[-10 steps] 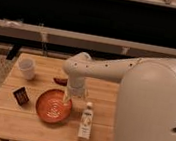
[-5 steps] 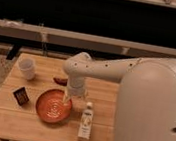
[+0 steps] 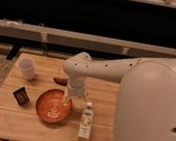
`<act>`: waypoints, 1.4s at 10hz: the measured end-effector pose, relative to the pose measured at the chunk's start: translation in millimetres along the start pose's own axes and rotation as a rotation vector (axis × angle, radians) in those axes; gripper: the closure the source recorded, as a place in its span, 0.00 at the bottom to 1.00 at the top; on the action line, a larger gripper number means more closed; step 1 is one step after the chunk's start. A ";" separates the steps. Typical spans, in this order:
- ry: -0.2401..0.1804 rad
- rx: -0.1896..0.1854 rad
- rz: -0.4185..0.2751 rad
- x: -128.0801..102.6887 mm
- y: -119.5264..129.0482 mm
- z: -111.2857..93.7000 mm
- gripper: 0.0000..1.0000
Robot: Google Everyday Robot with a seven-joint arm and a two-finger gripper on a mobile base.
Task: Drag the pepper across the table
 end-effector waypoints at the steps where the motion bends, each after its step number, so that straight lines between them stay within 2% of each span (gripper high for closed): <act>1: 0.000 0.000 0.000 0.0 0.0 0.0 0.26; 3: -0.001 0.003 -0.003 -0.4 -0.2 -1.1 0.26; 4: -0.006 0.025 -0.023 -7.2 -0.9 -4.2 0.26; 7: -0.013 0.057 -0.118 -53.0 -10.2 -5.0 0.26; 9: -0.032 0.053 -0.210 -97.6 -3.4 -1.6 0.26; 11: -0.047 0.035 -0.278 -131.0 -7.0 3.8 0.26; 13: -0.057 0.029 -0.369 -153.2 1.6 17.0 0.26; 14: -0.060 0.022 -0.398 -161.2 -1.8 22.3 0.26</act>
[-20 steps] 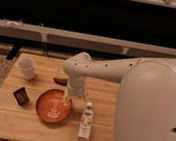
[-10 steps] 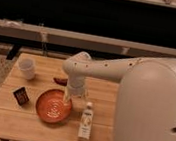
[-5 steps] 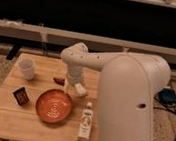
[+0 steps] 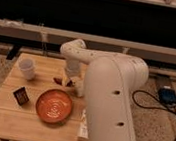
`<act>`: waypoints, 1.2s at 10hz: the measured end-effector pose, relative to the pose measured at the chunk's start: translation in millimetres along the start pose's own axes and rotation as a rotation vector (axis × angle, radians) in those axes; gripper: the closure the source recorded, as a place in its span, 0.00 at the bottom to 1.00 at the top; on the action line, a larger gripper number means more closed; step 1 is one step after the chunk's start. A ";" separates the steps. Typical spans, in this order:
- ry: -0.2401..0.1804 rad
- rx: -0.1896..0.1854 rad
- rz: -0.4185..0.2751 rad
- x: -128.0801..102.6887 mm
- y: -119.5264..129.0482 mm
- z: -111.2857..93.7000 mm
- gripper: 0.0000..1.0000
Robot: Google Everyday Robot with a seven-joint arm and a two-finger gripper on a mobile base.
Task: Drag the pepper across the table
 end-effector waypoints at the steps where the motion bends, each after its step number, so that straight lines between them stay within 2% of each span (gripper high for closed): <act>1: -0.004 -0.008 -0.028 -4.7 -10.8 9.4 0.26; 3: 0.005 -0.019 -0.058 -7.5 -13.5 26.9 0.26; 5: -0.006 -0.023 -0.075 -10.7 -18.3 33.2 0.26; 9: -0.051 -0.006 -0.116 -13.0 -7.7 15.6 0.26; 10: -0.061 0.008 -0.127 -12.3 -3.8 11.0 0.26; 12: -0.064 0.023 -0.139 -10.8 2.2 9.6 0.26</act>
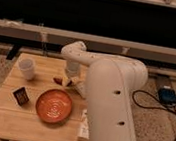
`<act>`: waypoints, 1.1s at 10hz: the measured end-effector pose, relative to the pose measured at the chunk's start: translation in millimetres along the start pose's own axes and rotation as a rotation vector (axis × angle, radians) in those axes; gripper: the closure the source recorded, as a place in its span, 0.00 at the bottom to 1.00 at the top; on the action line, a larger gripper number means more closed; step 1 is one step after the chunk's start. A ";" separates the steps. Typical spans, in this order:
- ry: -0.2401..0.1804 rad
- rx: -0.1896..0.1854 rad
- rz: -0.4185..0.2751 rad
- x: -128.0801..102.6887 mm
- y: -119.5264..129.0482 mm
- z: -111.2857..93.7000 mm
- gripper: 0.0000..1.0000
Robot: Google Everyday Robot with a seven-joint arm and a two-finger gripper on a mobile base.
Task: Drag the pepper across the table
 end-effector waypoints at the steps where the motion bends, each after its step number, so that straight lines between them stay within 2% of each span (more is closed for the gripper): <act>1: 0.004 0.006 -0.006 -0.3 1.3 1.6 0.26; 2: 0.006 0.012 -0.012 -2.5 2.1 3.7 0.28; 3: 0.013 0.013 -0.012 -2.4 1.9 5.6 0.35; 9: 0.042 0.008 -0.014 4.0 -3.7 10.5 0.96; 11: 0.043 0.007 -0.016 5.1 -2.7 7.6 1.00</act>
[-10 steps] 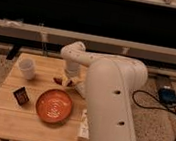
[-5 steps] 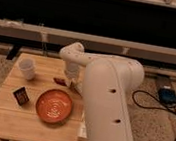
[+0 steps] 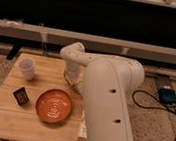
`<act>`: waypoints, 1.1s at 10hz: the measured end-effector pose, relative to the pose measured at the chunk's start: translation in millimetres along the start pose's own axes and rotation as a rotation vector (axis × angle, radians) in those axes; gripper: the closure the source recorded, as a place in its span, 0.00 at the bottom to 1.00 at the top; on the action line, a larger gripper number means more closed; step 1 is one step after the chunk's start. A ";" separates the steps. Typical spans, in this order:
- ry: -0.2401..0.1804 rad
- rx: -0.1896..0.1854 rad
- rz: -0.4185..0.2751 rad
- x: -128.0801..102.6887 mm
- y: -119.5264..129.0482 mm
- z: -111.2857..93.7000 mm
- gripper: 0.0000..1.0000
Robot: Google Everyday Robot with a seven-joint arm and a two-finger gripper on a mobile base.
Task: Drag the pepper across the table
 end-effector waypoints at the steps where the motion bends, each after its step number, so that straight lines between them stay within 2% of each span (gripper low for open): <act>1: 0.002 0.001 -0.002 0.0 0.4 -2.1 1.00; 4: 0.026 0.015 -0.039 -17.6 5.4 -4.0 1.00; 8: 0.061 0.011 -0.091 -38.4 22.0 1.5 1.00; 11: 0.078 0.014 -0.110 -34.8 32.6 0.5 1.00</act>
